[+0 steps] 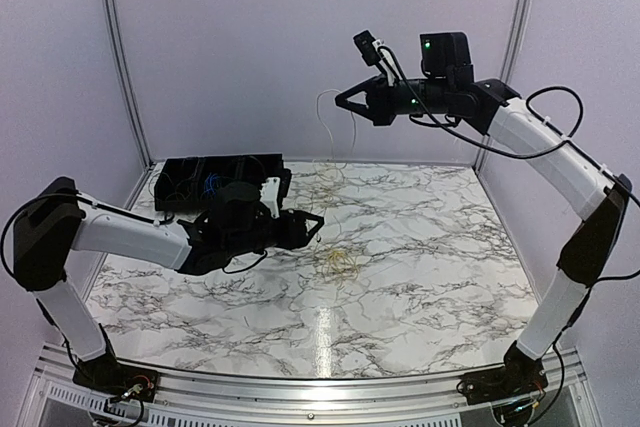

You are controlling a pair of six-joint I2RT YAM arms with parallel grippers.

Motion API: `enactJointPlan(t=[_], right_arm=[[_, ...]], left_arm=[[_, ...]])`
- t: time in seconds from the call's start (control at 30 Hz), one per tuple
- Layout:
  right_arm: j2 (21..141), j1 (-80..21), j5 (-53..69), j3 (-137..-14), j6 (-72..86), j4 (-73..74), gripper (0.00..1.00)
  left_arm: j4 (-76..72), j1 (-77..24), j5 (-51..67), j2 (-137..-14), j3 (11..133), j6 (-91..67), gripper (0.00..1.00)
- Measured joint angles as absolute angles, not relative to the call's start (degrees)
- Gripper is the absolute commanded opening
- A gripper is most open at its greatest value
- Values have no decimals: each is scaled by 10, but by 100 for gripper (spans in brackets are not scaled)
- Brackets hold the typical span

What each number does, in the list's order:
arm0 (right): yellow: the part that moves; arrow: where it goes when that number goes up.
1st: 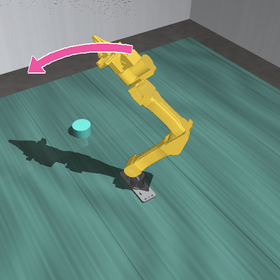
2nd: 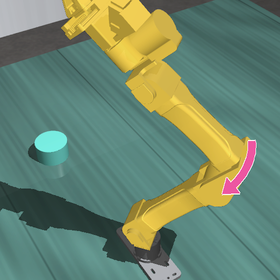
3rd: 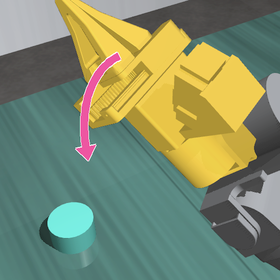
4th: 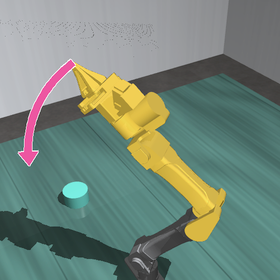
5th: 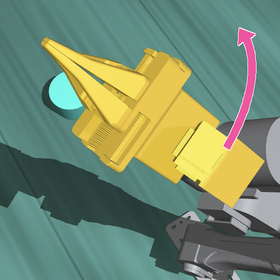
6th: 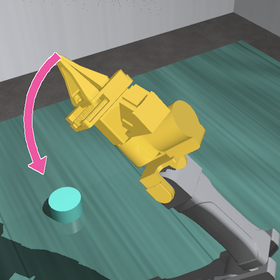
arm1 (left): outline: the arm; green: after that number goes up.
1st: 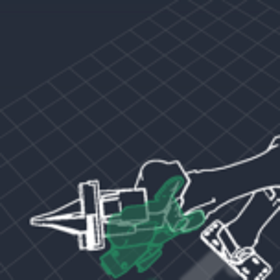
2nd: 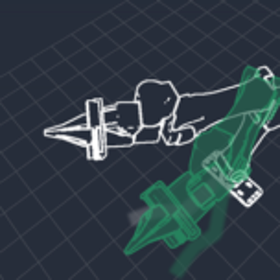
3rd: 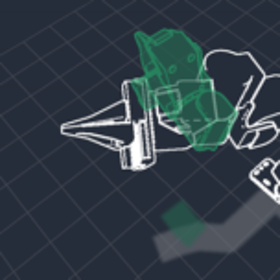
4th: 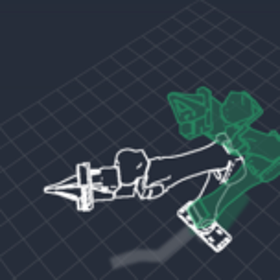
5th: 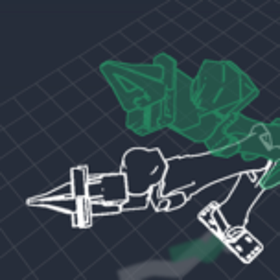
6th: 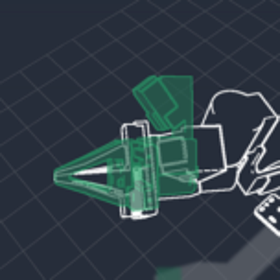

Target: Untangle the cables

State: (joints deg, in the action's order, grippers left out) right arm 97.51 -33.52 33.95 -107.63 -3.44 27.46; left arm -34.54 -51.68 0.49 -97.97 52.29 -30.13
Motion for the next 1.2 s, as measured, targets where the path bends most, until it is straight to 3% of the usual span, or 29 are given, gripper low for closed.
enactJointPlan(t=[0.4, 0.77, 0.83, 1.0, 1.2], right_arm=[[975, -335, 340, -1077, -27, 267, 0], [975, -336, 342, -1090, -15, 266, 0], [975, -337, 342, -1099, -14, 266, 0], [975, -342, 343, -1127, -12, 269, 0], [975, -348, 341, -1187, -5, 274, 0]], left_arm=[[-326, -517, -3, -920, 482, -246, 61], [-320, -517, -27, -1030, 634, -174, 59], [-321, -517, -27, -1062, 658, -161, 48], [-317, -508, -14, -1141, 701, -146, 0], [-314, -498, 5, -1176, 715, -154, 0]])
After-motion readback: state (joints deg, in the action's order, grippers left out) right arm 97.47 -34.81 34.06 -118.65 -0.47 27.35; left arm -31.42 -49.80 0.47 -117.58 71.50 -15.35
